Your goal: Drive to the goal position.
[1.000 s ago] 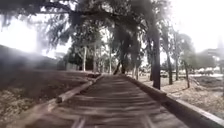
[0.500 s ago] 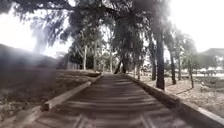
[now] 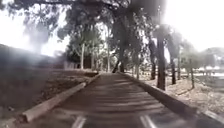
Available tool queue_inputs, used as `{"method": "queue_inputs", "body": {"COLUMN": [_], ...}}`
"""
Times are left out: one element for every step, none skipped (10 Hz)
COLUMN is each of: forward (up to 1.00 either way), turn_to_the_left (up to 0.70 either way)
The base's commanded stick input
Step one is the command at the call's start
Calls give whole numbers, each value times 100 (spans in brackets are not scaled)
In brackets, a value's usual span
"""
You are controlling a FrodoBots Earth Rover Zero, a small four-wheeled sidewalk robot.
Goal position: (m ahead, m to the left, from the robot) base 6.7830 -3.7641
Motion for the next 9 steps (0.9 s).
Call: {"method": "queue_inputs", "body": {"forward": [85,85,85,85,85,85,85,85,85], "turn_to_the_left": [0,0,0,0,0,-19,-6,0,0]}}
